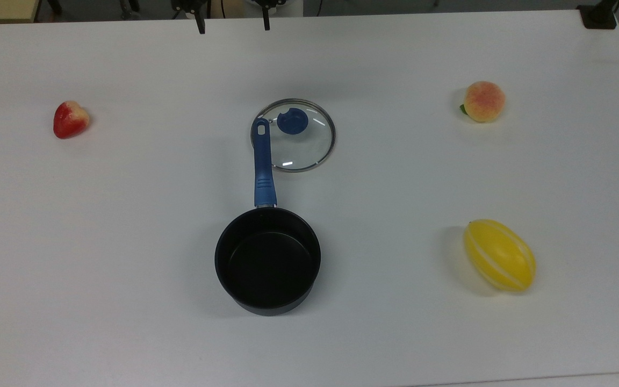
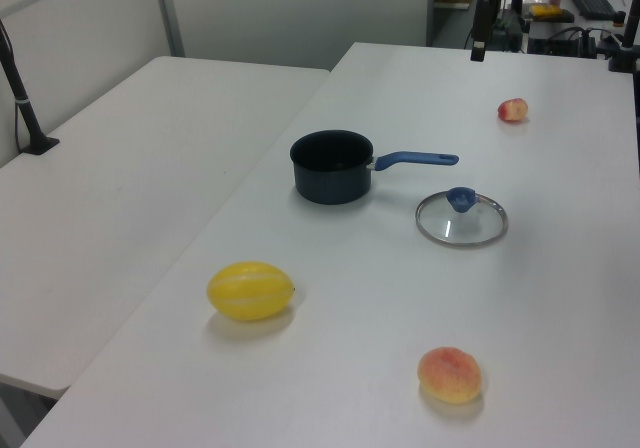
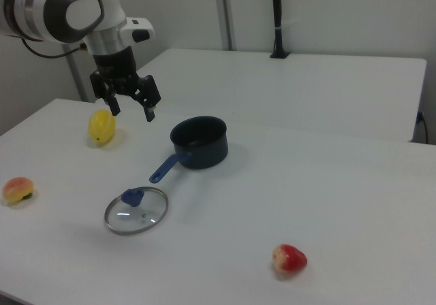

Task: Close lid

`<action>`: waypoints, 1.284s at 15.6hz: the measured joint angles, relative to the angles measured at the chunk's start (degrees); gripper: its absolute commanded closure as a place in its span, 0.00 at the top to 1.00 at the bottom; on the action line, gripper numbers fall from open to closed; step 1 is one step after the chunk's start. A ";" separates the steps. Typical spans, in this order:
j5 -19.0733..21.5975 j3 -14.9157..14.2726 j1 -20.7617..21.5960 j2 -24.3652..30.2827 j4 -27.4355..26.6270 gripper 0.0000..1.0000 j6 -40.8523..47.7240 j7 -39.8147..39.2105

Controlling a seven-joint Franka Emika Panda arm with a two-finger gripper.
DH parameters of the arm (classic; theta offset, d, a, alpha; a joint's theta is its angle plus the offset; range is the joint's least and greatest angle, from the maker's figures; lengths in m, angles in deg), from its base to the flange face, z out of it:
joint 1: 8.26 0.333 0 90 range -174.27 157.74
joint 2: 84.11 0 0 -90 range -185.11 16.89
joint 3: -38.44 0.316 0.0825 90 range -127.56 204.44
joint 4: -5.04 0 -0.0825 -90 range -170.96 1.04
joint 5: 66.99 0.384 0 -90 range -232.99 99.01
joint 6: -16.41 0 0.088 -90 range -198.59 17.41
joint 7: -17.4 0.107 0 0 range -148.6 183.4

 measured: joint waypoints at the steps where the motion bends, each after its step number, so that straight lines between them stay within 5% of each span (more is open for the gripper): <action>1: 0.00 0.02 0.00 0.00 0.00 1.00 0.13 0.00; 5: 0.00 1.03 0.07 0.01 -0.09 1.00 4.75 0.00; 12: -0.77 7.88 0.19 -0.09 -6.38 1.00 7.11 0.09; 20: -3.77 8.78 0.19 -0.61 -17.72 1.00 -8.38 0.10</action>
